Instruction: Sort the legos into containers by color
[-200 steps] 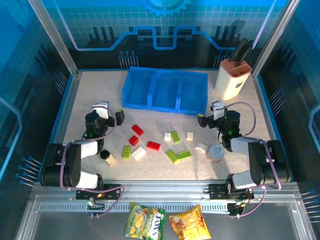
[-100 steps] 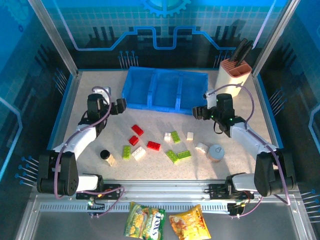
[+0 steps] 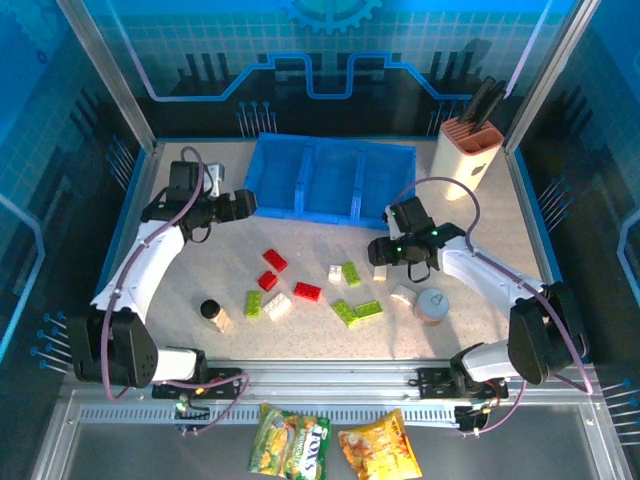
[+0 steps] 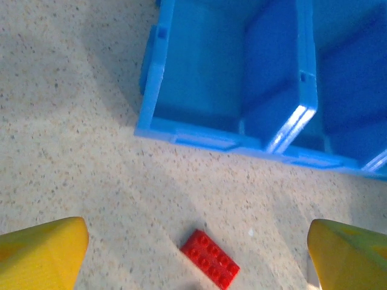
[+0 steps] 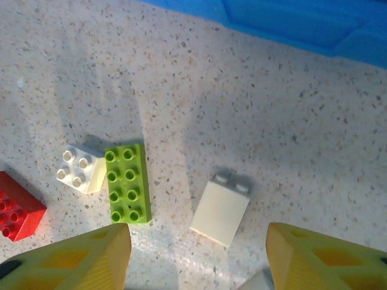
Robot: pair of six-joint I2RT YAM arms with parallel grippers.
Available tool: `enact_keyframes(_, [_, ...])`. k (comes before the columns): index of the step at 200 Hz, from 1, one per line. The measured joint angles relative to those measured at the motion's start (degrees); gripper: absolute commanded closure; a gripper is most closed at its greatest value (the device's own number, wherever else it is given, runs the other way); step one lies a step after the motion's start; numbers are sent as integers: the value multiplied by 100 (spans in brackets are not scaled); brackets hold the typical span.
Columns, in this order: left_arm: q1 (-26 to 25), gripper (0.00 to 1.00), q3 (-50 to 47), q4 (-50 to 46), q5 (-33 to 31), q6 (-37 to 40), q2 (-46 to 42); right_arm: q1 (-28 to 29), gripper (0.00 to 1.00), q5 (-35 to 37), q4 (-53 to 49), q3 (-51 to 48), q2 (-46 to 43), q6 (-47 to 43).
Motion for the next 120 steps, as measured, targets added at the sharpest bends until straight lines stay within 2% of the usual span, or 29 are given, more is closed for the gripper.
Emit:
enact_keyframes(26, [0,4,151,-400,17,260,-17,372,40,597,-525,387,256,601])
enact_keyframes(51, [-2,4,-142,-245,-17,514,-101,597,42,894,-791,446,413,999])
enact_keyframes(77, [-2,4,-496,-162,-42,669,-136,688,45,1036,-970,525,662,1261])
enact_keyframes(120, [2,4,-522,-15,-116,780,-142,780,47,1056,-986,544,920,1499])
